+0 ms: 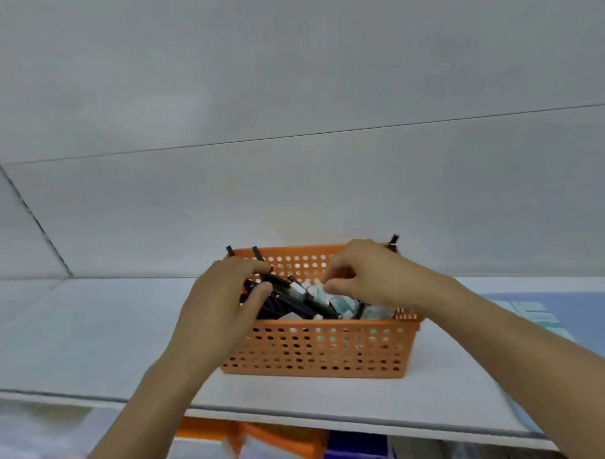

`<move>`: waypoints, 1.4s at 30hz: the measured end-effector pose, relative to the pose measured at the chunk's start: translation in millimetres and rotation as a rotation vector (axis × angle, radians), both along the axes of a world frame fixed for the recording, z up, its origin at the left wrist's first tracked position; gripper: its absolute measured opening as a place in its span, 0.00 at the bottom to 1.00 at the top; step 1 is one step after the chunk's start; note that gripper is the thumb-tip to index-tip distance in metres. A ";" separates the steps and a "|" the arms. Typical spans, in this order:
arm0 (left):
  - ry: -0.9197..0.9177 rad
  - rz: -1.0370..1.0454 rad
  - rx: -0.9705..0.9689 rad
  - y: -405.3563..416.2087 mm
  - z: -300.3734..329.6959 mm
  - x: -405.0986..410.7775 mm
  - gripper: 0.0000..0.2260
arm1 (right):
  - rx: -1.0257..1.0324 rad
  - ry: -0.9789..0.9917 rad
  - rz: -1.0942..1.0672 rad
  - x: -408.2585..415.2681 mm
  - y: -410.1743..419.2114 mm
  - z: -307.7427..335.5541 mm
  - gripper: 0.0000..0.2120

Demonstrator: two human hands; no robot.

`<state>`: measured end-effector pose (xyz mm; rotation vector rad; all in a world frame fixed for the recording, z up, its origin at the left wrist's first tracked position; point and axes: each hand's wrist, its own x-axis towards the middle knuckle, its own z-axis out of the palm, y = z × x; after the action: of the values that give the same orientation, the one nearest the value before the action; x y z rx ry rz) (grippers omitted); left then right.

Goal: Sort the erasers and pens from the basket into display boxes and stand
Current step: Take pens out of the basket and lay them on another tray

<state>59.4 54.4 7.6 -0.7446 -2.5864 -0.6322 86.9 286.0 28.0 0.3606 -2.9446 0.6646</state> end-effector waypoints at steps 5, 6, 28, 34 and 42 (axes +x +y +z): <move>-0.148 0.001 -0.004 -15.6 -8.7 -22.0 0.12 | 0.342 -0.271 -0.169 -46.4 -39.8 -13.7 0.21; -0.157 -0.009 0.015 -15.5 -9.1 -22.5 0.11 | 0.349 -0.290 -0.186 -52.9 -44.1 -15.4 0.21; -0.309 -0.099 0.196 -15.1 3.2 -24.3 0.10 | -0.496 -0.183 -0.286 -32.4 -8.1 31.8 0.02; -0.664 -0.256 0.668 11.1 26.6 1.6 0.17 | -0.843 0.138 -0.248 -11.9 -6.6 46.0 0.03; -1.436 -0.434 1.812 65.2 32.5 -4.8 0.26 | -0.646 0.468 -0.028 15.8 -55.8 12.3 0.08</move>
<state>54.6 119.5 40.1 0.0061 -0.9957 -3.6080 102.7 230.3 40.3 0.3435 -2.1489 1.2638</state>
